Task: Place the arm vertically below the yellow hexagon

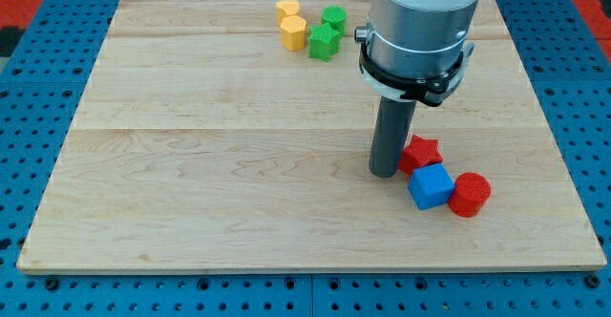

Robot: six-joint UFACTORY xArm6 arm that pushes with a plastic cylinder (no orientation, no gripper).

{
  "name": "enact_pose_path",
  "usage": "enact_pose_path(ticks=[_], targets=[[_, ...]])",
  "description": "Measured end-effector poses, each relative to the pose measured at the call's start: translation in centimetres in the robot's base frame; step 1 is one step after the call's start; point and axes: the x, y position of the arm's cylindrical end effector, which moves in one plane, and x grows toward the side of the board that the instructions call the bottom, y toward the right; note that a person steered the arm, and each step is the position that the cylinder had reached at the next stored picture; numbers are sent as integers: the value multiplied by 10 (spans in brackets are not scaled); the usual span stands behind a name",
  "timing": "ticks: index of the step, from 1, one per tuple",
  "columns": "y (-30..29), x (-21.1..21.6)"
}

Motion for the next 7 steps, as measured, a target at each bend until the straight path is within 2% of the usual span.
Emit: enact_pose_path(ticks=[1,2,3,4,7], targets=[[0,-10],[-9,-72],[-42,-110],[-107,-132],[-97,-141]])
